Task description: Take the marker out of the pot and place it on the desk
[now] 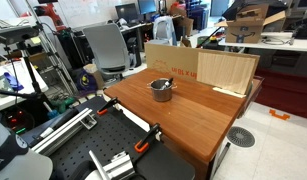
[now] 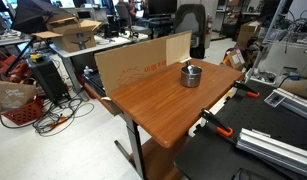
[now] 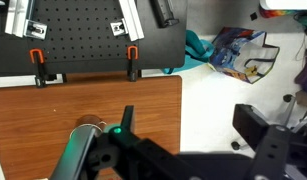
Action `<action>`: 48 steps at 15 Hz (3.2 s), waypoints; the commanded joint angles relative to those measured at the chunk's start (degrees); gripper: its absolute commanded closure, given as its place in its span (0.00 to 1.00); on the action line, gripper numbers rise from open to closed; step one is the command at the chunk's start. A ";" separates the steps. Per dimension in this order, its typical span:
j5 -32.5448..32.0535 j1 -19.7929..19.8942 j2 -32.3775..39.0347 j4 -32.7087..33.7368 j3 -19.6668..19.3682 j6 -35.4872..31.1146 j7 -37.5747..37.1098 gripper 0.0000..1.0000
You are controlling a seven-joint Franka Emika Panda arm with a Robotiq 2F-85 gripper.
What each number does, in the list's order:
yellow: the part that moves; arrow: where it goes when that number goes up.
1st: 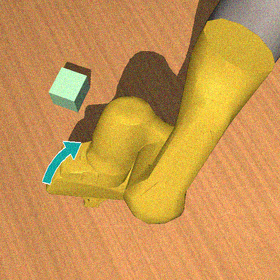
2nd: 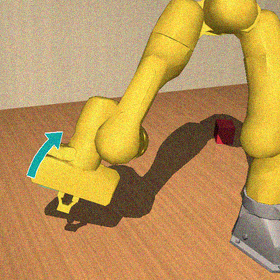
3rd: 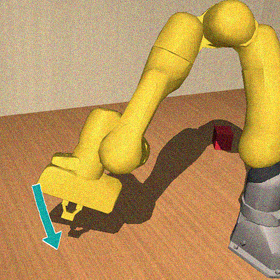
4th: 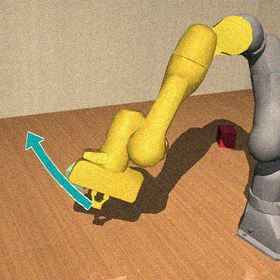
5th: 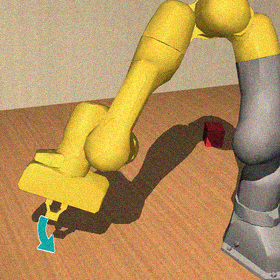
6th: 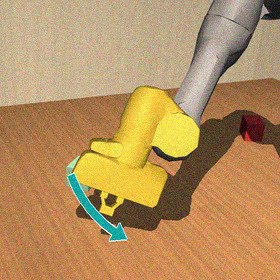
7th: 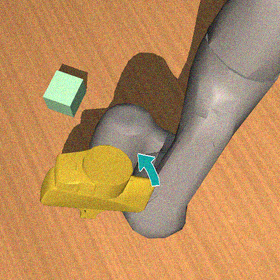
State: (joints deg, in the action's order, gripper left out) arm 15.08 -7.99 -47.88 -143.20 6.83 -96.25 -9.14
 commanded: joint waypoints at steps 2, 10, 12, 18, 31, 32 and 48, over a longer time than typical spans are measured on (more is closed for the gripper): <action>-0.06 4.09 1.37 -3.49 0.67 -5.65 -2.95 0.00; -3.14 12.57 11.39 -7.45 -2.62 -18.43 -4.01 0.00; -4.00 13.94 14.97 -7.38 -2.95 -23.98 -5.15 0.00; -7.46 16.12 29.02 -3.77 -3.28 -37.95 -11.19 0.00; -25.43 11.25 54.41 8.15 -5.62 -50.13 -30.22 0.00; -25.82 10.37 56.04 8.78 -6.09 -50.89 -30.51 0.00; -29.00 -0.51 68.83 14.28 -16.33 -57.06 -33.95 0.26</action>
State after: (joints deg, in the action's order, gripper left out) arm -12.08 -6.57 19.82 -129.83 -7.50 -152.09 -41.21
